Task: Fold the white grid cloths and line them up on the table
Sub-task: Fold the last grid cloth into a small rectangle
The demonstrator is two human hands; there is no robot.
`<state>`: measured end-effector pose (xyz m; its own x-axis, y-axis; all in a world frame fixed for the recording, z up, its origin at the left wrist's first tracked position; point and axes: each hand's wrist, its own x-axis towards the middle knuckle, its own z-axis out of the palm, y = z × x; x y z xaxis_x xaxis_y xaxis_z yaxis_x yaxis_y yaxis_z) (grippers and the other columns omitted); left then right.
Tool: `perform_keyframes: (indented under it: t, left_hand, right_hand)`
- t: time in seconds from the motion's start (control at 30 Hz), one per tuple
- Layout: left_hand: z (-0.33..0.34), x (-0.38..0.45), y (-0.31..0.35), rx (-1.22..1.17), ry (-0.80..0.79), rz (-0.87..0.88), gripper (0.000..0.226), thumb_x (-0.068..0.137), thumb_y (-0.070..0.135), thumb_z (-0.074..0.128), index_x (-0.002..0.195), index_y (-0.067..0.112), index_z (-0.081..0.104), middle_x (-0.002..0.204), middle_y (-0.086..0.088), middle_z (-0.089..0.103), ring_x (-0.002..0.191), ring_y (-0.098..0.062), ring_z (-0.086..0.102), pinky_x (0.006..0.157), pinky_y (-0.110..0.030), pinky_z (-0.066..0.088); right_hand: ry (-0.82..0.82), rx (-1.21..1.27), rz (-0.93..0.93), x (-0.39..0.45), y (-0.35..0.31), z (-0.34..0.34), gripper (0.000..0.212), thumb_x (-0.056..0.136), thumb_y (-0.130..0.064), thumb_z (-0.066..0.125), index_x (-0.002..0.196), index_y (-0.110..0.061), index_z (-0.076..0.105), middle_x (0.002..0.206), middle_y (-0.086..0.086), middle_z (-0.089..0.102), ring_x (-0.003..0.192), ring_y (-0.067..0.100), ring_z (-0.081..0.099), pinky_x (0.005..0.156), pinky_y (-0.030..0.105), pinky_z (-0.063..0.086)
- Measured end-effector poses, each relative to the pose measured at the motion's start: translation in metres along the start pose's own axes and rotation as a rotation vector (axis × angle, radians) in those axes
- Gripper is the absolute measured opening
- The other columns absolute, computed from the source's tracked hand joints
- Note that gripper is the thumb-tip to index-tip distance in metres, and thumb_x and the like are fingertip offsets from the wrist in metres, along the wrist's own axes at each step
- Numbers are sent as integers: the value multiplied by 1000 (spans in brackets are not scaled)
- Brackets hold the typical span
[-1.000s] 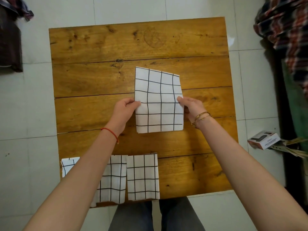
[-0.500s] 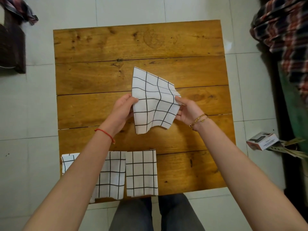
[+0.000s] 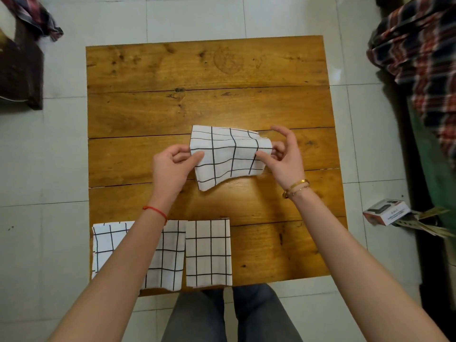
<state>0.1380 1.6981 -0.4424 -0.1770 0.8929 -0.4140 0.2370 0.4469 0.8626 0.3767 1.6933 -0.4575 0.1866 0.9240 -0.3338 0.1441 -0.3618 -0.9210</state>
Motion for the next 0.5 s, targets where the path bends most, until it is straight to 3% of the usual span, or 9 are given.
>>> perform_keyframes:
  t: [0.07,0.13,0.23,0.3,0.37,0.4,0.47,0.5]
  left_hand:
    - [-1,-4,3,12,34,47,21,78,21,80,90,12,67,66,9,60,61,4,56,70,-11,49]
    - [-4,-5,3,56,64,98,19,77,23,81,88,14,68,90,6,68,74,8,61,71,-14,50]
    - [-9,-5,-2,136,84,222,18,77,30,80,81,16,69,133,14,53,121,1,50,99,-28,46]
    - [-11,-4,-2,150,60,274,17,80,29,78,79,17,66,140,19,46,134,-3,40,109,-33,35]
    - [-8,-5,1,46,-5,226,14,82,23,76,81,14,65,127,15,60,123,-3,52,105,-33,41]
    - [-6,-6,3,-29,-30,171,12,83,21,75,83,15,65,111,12,67,108,-2,60,96,-30,47]
    - [0,-4,8,-115,-47,70,11,83,16,75,88,16,65,87,7,66,79,1,62,77,-19,51]
    - [4,-2,7,-125,-59,27,15,82,15,75,93,14,65,86,6,66,74,3,62,72,-14,50]
  right_hand:
    - [-5,-124,-63,-3,-3,-1,44,79,-2,72,116,-19,57,75,3,52,67,9,45,66,22,45]
    - [-5,-249,-107,-5,-6,-2,26,82,-8,71,103,-22,64,82,8,59,71,9,46,67,18,43]
    - [20,-369,-148,-7,-10,-6,13,84,-17,71,89,-25,62,81,-3,55,71,7,47,63,6,37]
    - [26,-370,-146,-7,-10,-9,8,84,-19,71,87,-19,63,83,-5,51,73,1,46,65,4,37]
    - [-2,-301,-101,-5,-8,-13,14,85,-20,71,91,-8,66,92,4,56,79,6,51,69,7,40]
    - [-24,-249,-71,-4,-8,-14,19,86,-22,69,92,-4,65,92,8,57,80,10,53,70,10,41]
    - [-44,-178,4,1,-7,-15,18,88,-24,66,84,-6,61,75,4,54,67,8,48,62,16,39]
    - [-35,-165,46,4,-6,-15,19,90,-23,64,77,-10,57,65,-1,46,58,4,40,56,15,35]
